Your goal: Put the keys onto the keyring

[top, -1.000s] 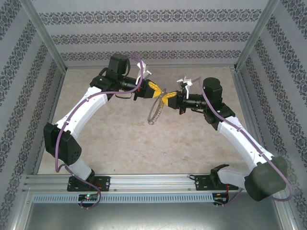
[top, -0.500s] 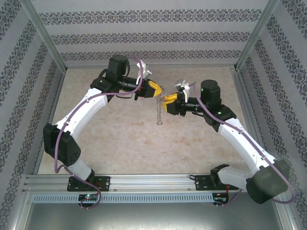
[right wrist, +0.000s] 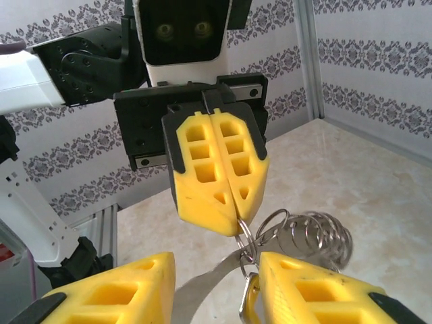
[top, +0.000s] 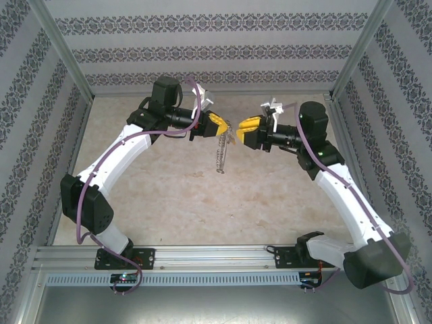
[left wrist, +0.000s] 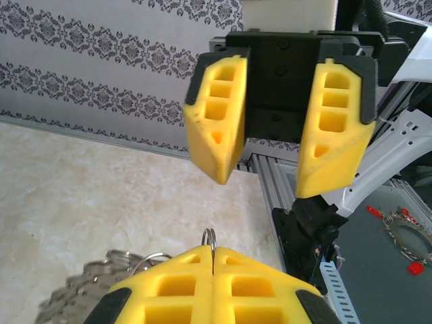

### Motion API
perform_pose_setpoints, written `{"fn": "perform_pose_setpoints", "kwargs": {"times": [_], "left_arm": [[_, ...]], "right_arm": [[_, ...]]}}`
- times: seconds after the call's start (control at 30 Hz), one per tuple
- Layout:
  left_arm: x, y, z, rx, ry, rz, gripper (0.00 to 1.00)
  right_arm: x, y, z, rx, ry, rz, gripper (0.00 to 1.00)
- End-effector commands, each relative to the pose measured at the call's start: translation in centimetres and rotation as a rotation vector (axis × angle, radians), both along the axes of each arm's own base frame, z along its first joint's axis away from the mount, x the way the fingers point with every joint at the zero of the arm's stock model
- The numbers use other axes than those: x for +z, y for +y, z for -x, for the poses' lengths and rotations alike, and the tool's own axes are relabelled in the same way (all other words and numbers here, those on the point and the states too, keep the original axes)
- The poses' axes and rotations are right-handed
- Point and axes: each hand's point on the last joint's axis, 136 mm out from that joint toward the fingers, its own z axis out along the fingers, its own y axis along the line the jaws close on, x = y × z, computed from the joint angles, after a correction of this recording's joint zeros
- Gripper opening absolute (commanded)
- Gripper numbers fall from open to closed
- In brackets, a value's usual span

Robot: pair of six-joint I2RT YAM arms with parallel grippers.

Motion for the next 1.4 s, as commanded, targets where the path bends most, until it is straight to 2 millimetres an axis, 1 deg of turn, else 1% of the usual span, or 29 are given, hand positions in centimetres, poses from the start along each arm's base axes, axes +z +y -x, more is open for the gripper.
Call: {"fn": "perform_pose_setpoints", "kwargs": {"times": [0.0,0.23,0.57,0.83,1.13,1.23,1.37], "left_arm": [[2.7,0.2,1.4,-0.040,-0.080,0.058,0.00],[2.8,0.0,1.5,-0.048,-0.077,0.061,0.00],[3.0,-0.1,1.6,-0.051,-0.081,0.063,0.00],[3.1,-0.2,1.6,-0.053,-0.082,0.064,0.00],[3.2,-0.2,1.8,-0.056,-0.086,0.064,0.00],[3.1,-0.2,1.8,-0.055,-0.081,0.062,0.00],[3.2,-0.2,1.8,-0.057,-0.087,0.064,0.00]], "right_arm": [[1.8,0.4,0.2,0.065,-0.035,-0.038,0.38],[1.7,1.2,0.1,0.115,-0.018,-0.054,0.38],[0.8,2.0,-0.1,0.132,0.003,-0.052,0.38],[0.4,2.2,-0.3,0.136,0.012,-0.051,0.35],[-0.3,2.0,-1.1,0.108,0.025,-0.043,0.38],[-0.3,2.0,-1.2,0.109,0.024,-0.045,0.34],[-0.2,2.0,-1.0,0.113,0.021,-0.046,0.21]]}}
